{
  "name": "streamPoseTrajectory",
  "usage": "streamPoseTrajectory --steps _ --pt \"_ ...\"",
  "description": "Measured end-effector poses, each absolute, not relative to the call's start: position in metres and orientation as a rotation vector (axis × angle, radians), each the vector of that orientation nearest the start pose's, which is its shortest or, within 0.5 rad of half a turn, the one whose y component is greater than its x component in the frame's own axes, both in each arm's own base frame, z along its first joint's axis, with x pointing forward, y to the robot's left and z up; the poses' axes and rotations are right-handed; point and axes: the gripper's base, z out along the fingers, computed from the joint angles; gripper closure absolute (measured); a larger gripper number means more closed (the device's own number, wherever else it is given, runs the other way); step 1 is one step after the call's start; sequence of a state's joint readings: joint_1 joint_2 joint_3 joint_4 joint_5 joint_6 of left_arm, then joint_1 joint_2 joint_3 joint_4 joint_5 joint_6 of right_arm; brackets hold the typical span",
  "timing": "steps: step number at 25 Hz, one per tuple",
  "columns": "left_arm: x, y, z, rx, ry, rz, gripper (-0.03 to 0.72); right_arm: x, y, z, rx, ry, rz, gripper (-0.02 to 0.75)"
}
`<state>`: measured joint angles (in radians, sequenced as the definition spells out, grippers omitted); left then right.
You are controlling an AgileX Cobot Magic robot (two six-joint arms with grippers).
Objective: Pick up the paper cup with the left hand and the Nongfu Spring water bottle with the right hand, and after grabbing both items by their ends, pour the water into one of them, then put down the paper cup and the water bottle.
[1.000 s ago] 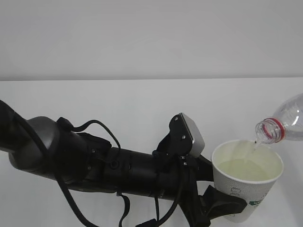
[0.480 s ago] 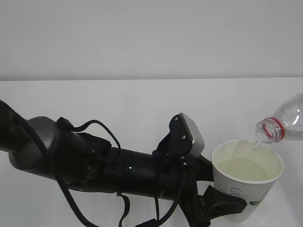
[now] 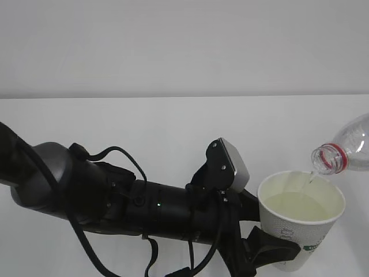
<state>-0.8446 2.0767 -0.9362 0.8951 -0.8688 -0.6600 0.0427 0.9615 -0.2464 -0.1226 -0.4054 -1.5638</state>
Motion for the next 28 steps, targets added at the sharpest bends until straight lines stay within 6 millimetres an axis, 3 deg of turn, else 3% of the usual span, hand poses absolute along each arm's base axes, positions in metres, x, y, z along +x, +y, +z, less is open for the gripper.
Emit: streamPoseTrajectory --steps 28 --pt "0.2124 -0.3205 0.1143 1.254 1.675 -1.149 0.202 0.1741 0.0117 0.2268 -1.356 1.345 -0.979 0.307"
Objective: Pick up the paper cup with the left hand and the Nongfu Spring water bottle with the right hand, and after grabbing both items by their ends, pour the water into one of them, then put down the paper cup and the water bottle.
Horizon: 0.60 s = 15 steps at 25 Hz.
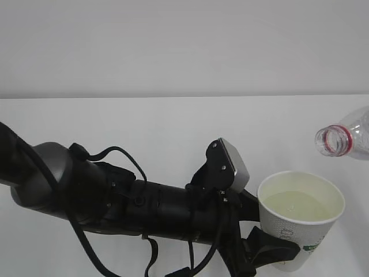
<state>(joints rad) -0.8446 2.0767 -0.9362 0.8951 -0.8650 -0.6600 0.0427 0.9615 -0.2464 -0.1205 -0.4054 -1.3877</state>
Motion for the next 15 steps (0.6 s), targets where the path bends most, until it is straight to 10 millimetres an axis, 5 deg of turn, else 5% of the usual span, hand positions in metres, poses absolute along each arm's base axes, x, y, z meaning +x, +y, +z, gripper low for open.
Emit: streamPoseTrajectory --steps 15 --pt "0.2124 -0.3205 0.1143 1.254 1.675 -1.149 0.202 0.1741 0.0116 0.2268 -1.229 1.429 -0.874 0.307"
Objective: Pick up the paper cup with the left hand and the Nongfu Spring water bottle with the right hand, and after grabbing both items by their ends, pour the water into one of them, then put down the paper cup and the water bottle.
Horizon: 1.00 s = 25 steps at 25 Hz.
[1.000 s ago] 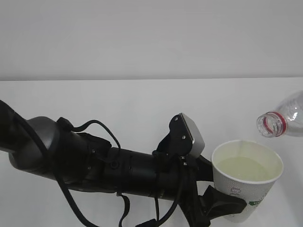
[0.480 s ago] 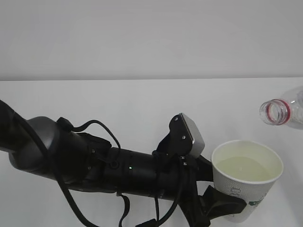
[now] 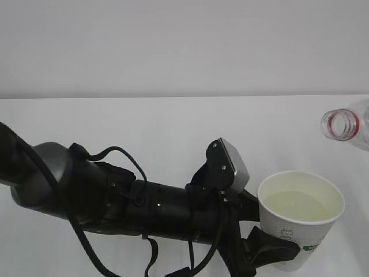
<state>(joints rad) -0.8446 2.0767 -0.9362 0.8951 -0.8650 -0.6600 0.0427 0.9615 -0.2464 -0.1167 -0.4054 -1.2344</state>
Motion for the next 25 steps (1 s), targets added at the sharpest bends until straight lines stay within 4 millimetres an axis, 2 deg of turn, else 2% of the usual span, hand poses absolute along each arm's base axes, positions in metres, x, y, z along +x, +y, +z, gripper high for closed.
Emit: streamPoseTrajectory --steps 5,13,25 --pt "0.2124 -0.3205 0.1143 1.254 1.675 -1.149 0.202 0.1743 0.0117 0.2274 -1.108 1.492 -0.778 0.307" --pt "0.2124 -0.3205 0.1143 1.253 1.676 -1.15 0.202 0.1746 0.0118 0.2292 -1.012 1.519 -0.712 0.307" --pt "0.2124 -0.3205 0.1143 1.253 1.676 -1.15 0.202 0.175 0.0119 0.2309 -0.446 1.698 -0.24 0.307"
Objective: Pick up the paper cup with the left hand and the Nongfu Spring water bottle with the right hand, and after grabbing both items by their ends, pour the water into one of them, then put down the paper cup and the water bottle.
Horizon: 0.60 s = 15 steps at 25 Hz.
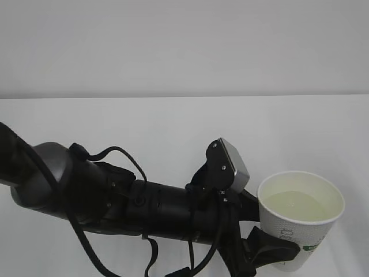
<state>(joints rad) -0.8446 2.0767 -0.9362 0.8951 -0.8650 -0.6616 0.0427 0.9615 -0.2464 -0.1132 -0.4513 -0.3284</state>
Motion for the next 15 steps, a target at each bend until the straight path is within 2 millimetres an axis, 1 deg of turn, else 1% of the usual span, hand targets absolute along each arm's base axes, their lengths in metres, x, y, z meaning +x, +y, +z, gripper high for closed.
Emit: streamPoseTrajectory --steps 7,11,15 --pt "0.212 -0.32 0.114 1.253 1.676 -1.15 0.202 0.175 0.012 0.231 -0.304 1.725 -0.12 0.307" --pt "0.212 -0.32 0.114 1.253 1.676 -1.15 0.202 0.173 0.012 0.225 -0.26 1.753 -0.078 0.307" --pt "0.212 -0.32 0.114 1.253 1.676 -1.15 0.202 0.178 0.012 0.215 -0.258 1.807 -0.067 0.307"
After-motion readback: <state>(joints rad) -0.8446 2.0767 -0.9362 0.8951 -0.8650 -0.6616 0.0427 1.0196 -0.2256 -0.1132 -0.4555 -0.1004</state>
